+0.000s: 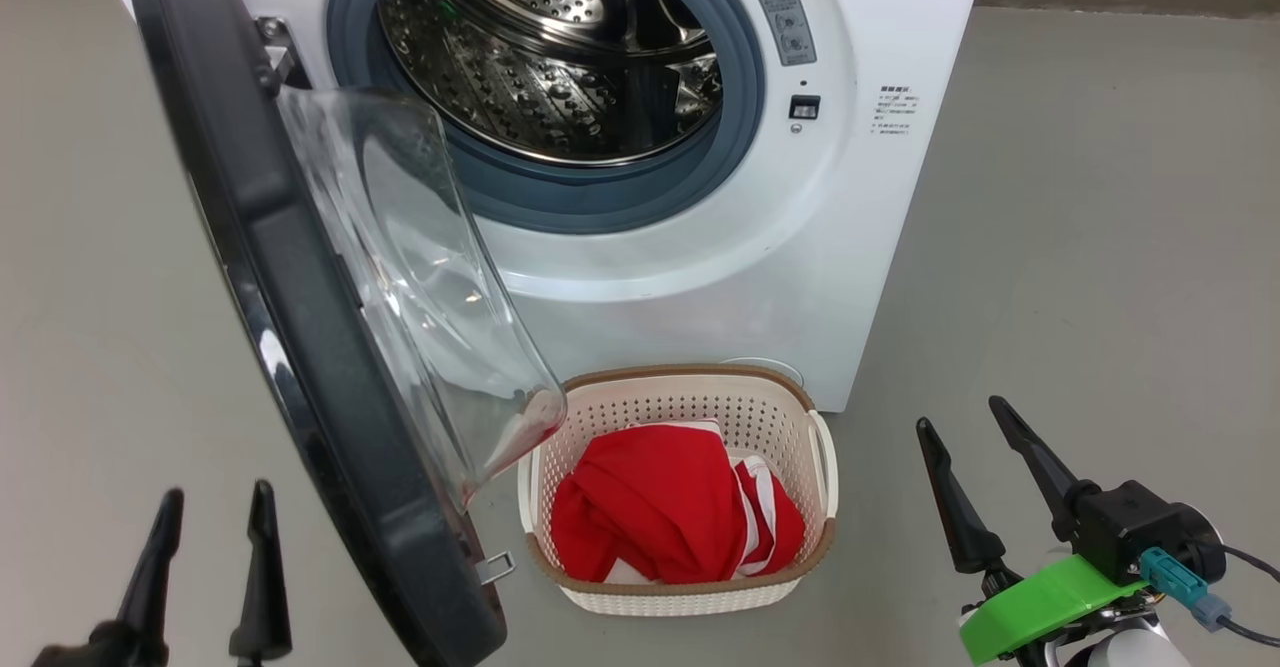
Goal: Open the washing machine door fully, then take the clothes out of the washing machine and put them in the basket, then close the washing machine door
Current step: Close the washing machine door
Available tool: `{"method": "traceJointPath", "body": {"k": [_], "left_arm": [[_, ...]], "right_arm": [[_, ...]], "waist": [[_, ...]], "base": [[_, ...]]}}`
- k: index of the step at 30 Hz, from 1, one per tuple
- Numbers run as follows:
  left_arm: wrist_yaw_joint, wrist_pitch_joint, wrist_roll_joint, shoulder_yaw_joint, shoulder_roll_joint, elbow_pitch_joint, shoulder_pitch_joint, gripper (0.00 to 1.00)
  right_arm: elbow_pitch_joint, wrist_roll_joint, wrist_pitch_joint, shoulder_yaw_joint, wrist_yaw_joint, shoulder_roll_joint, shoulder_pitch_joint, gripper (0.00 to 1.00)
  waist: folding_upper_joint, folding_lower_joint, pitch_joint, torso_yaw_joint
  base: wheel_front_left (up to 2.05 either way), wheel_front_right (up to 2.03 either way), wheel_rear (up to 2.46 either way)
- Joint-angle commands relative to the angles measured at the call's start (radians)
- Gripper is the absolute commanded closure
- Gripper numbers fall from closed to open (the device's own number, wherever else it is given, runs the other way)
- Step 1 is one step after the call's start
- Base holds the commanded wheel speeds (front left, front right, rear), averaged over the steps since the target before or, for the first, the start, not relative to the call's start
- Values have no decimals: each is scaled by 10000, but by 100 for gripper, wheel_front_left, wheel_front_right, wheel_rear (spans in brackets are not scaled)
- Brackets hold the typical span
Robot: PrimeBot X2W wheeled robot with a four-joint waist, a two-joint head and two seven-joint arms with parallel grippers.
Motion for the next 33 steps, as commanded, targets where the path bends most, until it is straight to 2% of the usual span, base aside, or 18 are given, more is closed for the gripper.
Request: {"method": "traceJointPath", "body": {"k": [1, 10, 20, 33], "left_arm": [[-77, -116, 103, 393, 100, -265, -35, 0], [-242, -117, 431, 523, -219, -296, 341, 0], [-274, -118, 596, 297, -299, -93, 346, 0], [-93, -118, 452, 154, -304, 44, 249, 0]], "right_arm": [[-255, 1, -65, 173, 4, -56, -358, 0], [-285, -21, -65, 102, 4, 9, -377, 0], [-280, -21, -65, 119, 4, 2, -361, 0], [-287, -21, -65, 138, 4, -24, -368, 0]], "waist": [[0, 0, -14, 8], [0, 0, 6, 113], [0, 0, 57, 261], [0, 0, 143, 376]], "base": [[0, 0, 0], [0, 0, 0], [0, 0, 0], [0, 0, 0]]}}
